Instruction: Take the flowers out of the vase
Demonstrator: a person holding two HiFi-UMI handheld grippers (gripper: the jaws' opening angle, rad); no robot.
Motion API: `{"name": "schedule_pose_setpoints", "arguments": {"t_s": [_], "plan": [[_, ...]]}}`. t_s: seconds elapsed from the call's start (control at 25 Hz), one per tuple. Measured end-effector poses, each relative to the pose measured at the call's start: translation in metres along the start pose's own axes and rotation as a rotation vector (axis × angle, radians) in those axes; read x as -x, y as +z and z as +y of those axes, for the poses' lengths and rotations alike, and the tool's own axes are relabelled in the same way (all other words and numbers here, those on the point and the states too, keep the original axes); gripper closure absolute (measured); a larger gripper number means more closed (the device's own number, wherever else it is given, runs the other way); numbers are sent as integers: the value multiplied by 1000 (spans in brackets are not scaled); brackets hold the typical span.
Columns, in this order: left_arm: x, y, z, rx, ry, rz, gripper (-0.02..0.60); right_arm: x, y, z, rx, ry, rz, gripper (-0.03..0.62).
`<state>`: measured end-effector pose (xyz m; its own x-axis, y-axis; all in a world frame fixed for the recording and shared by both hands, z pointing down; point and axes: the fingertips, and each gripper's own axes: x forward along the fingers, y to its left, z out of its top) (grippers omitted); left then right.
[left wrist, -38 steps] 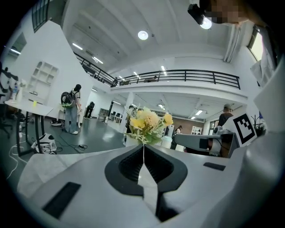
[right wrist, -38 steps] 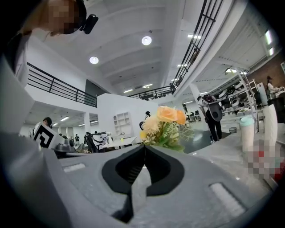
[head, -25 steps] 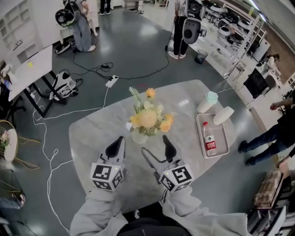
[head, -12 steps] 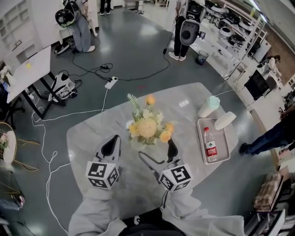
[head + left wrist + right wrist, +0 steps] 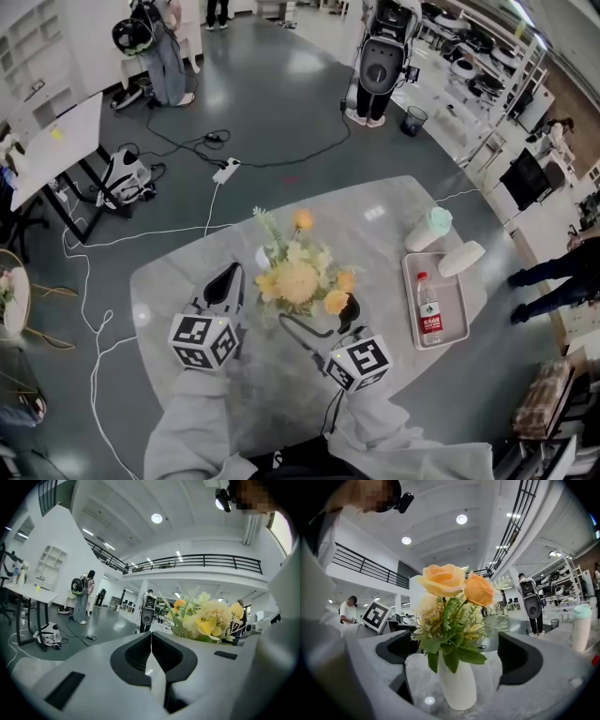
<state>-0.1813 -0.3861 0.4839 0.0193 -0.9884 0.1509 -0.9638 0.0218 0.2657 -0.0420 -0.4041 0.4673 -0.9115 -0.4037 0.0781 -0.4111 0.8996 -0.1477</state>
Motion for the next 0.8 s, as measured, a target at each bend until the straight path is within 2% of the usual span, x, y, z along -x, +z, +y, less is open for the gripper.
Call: {"name": "schedule_pose_setpoints", "arguments": {"t_s": [0.24,0.52,0.8], "plan": [[-29,1,-13,-78,-81,24,577,-8,-2,-7,28,28,1,19],[-42,-11,-41,-109,-250,72,577,-21,3,-2,36,99,-14,19],[-41,-14,-54,-131,-295,79,577,-31,6,9,81,152,-11,20]]}}
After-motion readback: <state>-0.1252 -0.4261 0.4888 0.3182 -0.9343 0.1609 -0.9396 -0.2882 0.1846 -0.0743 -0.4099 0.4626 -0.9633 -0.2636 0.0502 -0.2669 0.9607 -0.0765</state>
